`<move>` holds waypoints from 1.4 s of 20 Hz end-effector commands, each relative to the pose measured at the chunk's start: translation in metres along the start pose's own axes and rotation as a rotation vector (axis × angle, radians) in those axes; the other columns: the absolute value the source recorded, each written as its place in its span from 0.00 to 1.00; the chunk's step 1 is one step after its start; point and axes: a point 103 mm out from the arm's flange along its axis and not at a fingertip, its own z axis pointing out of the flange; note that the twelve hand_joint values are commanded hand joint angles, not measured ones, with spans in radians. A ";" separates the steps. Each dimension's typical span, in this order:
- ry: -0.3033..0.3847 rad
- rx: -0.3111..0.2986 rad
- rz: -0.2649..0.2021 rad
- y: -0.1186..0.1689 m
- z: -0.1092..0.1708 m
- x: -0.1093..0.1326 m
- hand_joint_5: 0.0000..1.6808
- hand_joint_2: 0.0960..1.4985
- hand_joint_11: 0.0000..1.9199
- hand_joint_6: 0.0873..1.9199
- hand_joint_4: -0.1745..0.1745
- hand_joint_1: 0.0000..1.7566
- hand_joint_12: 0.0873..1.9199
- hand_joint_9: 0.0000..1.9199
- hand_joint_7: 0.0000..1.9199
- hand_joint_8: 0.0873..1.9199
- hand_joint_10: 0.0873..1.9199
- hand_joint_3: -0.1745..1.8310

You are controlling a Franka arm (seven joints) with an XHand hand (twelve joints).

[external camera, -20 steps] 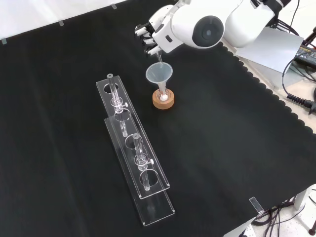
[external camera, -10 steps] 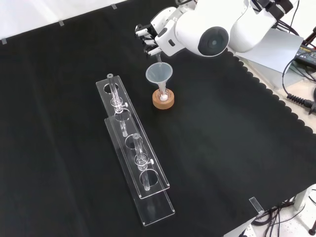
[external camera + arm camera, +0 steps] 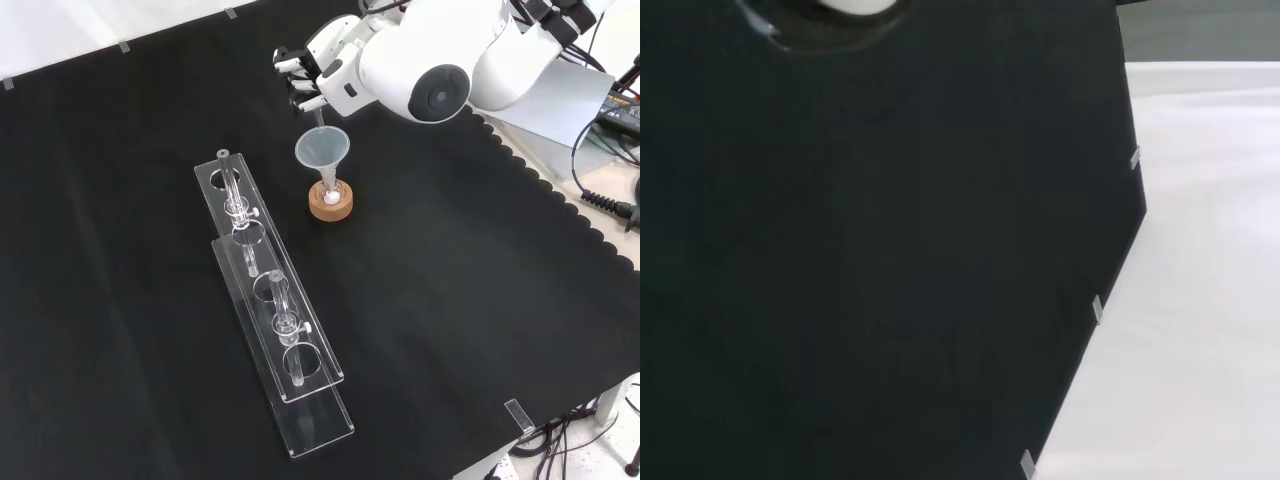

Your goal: Pour all the NaCl from the weighing funnel into the round-bottom flask.

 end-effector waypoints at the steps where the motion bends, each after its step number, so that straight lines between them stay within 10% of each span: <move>1: -0.046 0.003 -0.001 0.000 -0.003 0.003 0.63 0.66 0.49 0.45 1.00 0.59 0.47 0.69 0.61 0.19 0.02 0.15; 28: -0.215 -0.039 0.054 -0.003 -0.016 0.008 0.63 0.65 0.50 0.45 1.00 0.59 0.47 0.70 0.61 0.19 0.01 0.16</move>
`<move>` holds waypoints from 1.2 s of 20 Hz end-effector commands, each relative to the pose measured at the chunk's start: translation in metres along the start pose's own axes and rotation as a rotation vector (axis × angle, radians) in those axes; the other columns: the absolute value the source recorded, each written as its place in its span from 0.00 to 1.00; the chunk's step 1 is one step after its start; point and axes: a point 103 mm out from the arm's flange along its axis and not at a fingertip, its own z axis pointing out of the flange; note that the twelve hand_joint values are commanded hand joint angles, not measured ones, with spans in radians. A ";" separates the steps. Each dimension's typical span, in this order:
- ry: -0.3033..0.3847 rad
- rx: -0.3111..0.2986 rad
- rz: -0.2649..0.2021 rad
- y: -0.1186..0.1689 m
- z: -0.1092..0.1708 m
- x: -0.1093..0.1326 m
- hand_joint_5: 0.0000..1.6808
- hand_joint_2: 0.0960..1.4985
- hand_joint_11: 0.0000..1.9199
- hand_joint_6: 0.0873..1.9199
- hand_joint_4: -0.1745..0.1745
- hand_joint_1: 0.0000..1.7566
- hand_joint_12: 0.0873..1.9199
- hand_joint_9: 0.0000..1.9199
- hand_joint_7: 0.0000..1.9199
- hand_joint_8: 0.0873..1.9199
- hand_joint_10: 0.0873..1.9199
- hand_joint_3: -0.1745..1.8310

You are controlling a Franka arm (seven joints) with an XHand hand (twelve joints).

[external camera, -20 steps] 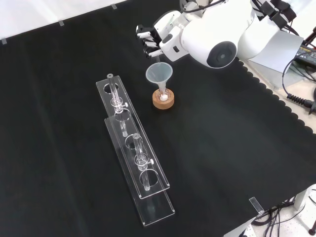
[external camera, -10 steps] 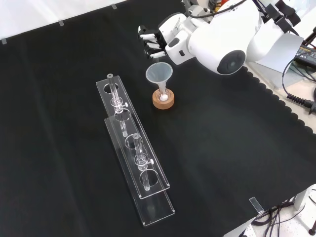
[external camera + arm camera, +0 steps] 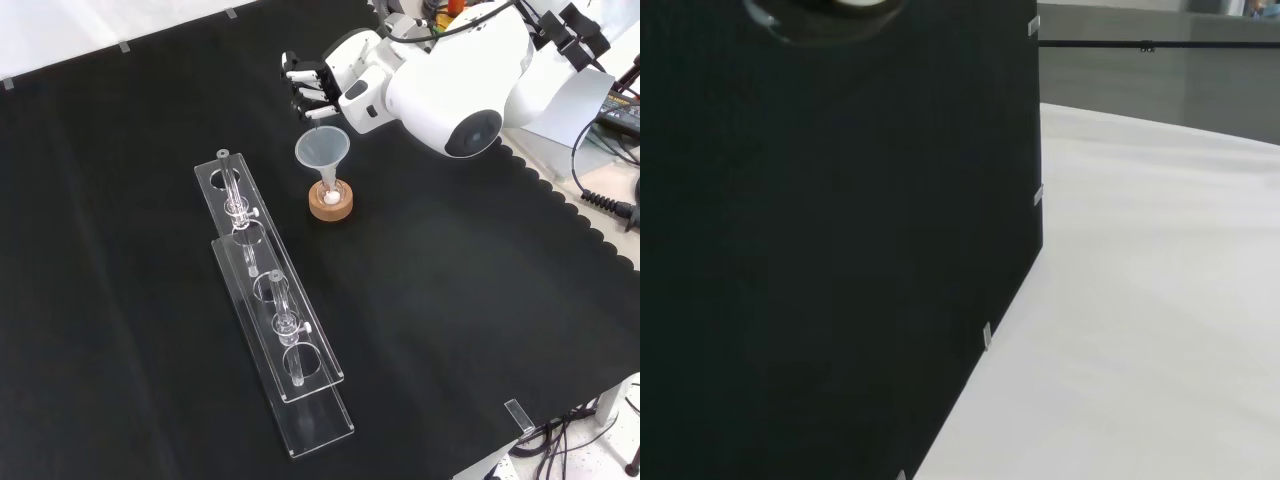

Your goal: Pour all the NaCl from the weighing funnel into the round-bottom flask.

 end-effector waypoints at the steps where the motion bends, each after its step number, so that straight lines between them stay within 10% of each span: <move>1: -0.013 -0.007 0.005 -0.001 -0.001 0.000 0.63 0.65 0.50 0.45 1.00 0.59 0.47 0.70 0.61 0.19 0.01 0.16; 24: 0.234 -0.040 0.018 -0.004 0.013 -0.006 0.63 0.64 0.50 0.45 1.00 0.59 0.46 0.70 0.62 0.18 0.01 0.17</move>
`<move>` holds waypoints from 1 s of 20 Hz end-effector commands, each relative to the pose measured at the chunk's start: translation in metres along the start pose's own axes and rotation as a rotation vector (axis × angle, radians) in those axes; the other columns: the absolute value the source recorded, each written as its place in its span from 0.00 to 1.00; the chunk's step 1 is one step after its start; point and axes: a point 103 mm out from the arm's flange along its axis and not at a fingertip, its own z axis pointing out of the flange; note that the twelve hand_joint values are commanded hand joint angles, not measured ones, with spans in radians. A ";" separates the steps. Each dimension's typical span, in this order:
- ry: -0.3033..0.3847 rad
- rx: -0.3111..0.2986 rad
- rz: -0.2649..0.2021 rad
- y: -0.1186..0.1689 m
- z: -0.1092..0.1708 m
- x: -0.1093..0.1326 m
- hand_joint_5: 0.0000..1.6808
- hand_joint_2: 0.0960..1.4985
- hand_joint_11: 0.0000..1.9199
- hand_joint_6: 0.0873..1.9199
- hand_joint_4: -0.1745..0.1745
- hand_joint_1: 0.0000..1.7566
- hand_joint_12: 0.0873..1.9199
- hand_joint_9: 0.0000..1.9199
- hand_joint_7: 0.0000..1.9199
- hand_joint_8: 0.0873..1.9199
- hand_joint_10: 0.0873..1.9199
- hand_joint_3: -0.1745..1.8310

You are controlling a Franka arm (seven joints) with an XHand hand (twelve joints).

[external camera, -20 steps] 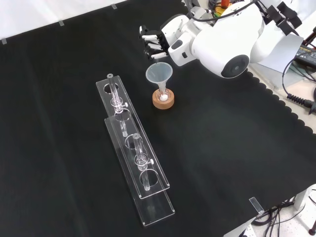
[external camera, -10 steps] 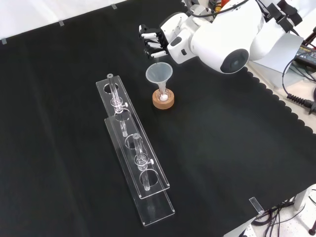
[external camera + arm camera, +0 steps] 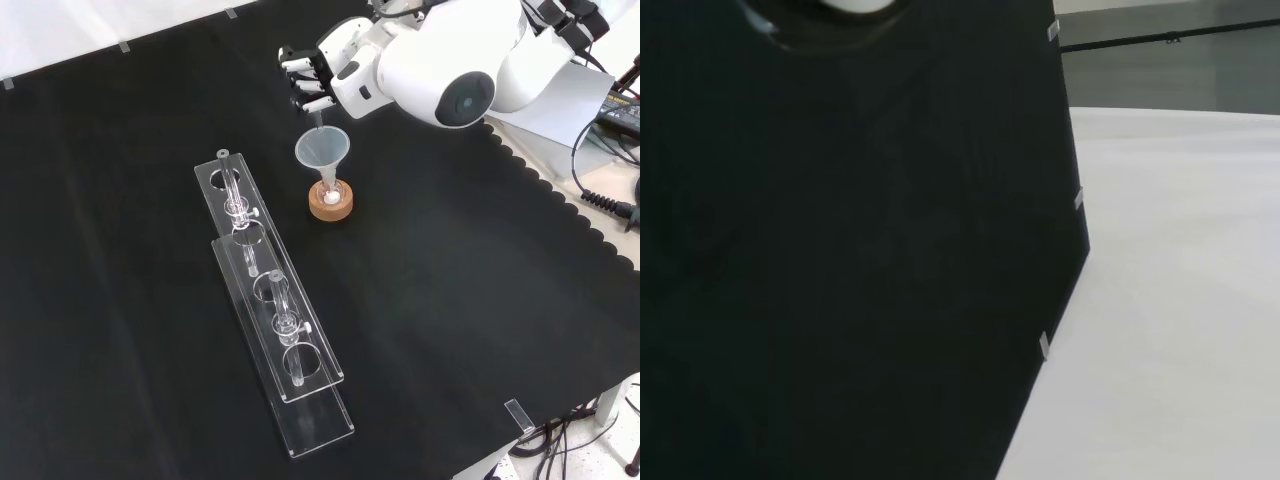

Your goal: Pour all the NaCl from the weighing funnel into the round-bottom flask.

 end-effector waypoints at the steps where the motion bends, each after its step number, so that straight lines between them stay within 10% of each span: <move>1: 0.099 -0.014 0.004 -0.002 0.004 -0.003 0.63 0.64 0.50 0.45 1.00 0.59 0.46 0.70 0.62 0.18 0.01 0.17; 20: 0.512 -0.095 0.021 -0.008 0.037 -0.025 0.63 0.64 0.50 0.45 1.00 0.59 0.46 0.70 0.62 0.18 0.00 0.18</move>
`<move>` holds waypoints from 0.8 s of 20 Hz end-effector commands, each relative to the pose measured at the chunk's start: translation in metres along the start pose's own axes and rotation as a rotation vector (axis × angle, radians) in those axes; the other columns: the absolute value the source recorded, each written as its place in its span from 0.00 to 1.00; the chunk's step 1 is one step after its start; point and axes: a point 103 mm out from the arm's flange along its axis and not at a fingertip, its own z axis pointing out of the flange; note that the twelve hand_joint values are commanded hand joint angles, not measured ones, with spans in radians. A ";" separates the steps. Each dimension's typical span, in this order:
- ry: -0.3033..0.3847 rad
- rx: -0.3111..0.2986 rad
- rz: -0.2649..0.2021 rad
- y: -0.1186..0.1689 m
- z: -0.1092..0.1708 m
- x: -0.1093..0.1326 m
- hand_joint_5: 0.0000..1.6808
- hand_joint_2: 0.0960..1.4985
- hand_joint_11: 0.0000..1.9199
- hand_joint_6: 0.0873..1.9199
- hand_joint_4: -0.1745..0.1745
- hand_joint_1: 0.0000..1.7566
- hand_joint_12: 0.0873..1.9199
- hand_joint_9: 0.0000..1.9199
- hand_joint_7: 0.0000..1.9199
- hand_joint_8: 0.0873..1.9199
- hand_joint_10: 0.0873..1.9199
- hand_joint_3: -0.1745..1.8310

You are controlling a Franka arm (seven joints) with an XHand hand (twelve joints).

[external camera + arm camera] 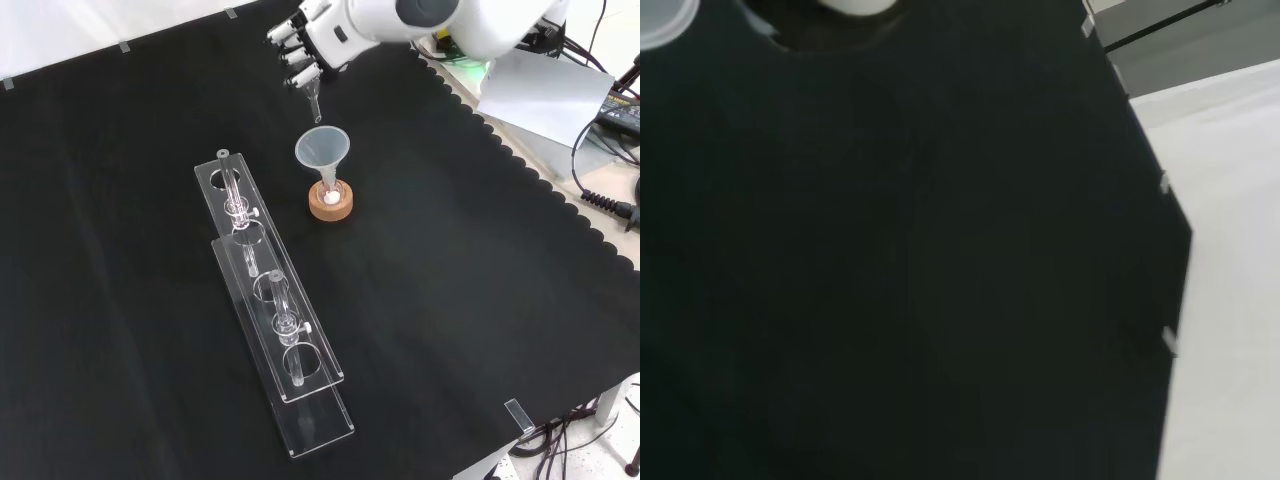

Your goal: Pour all the NaCl from the weighing funnel into the round-bottom flask.

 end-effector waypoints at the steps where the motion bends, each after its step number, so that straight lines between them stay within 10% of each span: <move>1: 0.204 -0.040 -0.020 0.001 0.011 -0.006 0.63 0.64 0.50 0.45 1.00 0.59 0.46 0.70 0.62 0.18 0.00 0.18; 16: 0.409 -0.049 -0.022 0.011 0.048 -0.018 0.63 0.63 0.50 0.45 1.00 0.59 0.46 0.70 0.62 0.18 0.00 0.19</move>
